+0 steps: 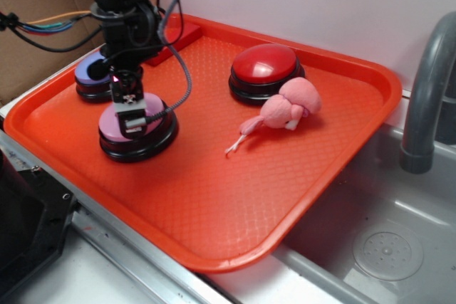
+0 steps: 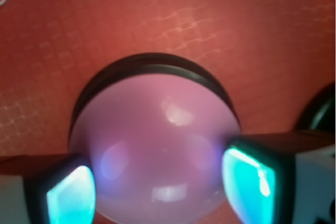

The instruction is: Push the pink button.

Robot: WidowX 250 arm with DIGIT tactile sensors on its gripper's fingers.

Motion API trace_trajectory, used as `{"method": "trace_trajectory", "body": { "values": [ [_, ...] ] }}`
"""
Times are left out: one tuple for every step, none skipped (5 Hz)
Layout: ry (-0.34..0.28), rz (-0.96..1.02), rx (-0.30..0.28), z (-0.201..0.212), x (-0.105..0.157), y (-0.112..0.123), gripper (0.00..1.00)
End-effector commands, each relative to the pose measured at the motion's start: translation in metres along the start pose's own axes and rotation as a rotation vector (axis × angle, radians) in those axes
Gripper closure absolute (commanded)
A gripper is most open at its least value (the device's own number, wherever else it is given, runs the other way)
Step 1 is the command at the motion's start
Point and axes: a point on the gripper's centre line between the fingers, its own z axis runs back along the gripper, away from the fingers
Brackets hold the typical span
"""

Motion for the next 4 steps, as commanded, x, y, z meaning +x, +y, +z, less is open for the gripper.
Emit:
{"method": "trace_trajectory", "body": {
  "values": [
    [-0.039, 0.002, 0.073, 0.039, -0.004, -0.005, 0.00],
    [-0.075, 0.046, 0.108, 0.078, -0.013, -0.002, 0.00],
    [-0.104, 0.079, 0.085, 0.093, -0.018, 0.003, 0.00],
    [-0.131, 0.099, 0.091, 0.100, -0.021, 0.002, 0.00]
  ]
}}
